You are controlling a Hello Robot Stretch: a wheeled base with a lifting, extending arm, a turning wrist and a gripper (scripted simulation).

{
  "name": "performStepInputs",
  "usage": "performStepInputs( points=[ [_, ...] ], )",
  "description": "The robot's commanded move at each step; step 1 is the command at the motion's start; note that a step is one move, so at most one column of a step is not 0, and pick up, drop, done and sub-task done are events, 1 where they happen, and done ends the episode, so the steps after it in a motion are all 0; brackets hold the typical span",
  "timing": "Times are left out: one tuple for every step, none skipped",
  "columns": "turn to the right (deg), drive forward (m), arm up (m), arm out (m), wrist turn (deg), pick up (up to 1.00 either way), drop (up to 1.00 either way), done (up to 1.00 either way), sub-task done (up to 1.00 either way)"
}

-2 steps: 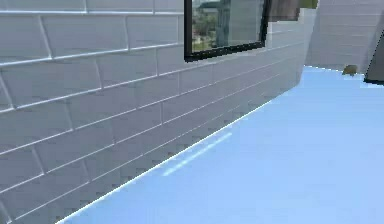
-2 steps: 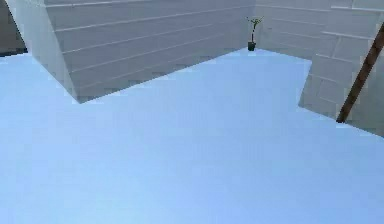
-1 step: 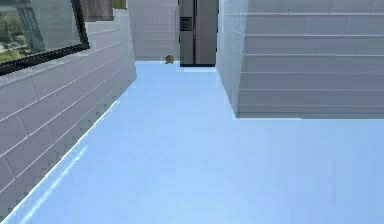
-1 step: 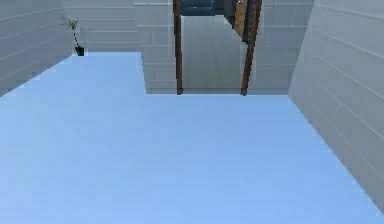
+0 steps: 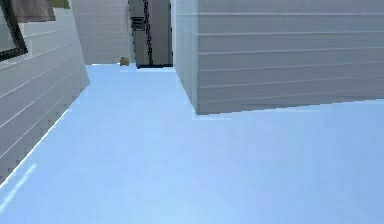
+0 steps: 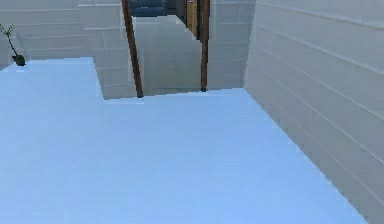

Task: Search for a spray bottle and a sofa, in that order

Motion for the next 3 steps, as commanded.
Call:
performStepInputs(
  points=[
    [0.0, 0.05, 0.00, 0.00, 0.0, 0.00, 0.00, 0.00, 0.00],
    [-45.0, 0.00, 0.00, 0.00, 0.0, 0.00, 0.00, 0.00, 0.00],
    [-30.0, 0.00, 0.00, 0.00, 0.0, 0.00, 0.00, 0.00, 0.00]
  ],
)
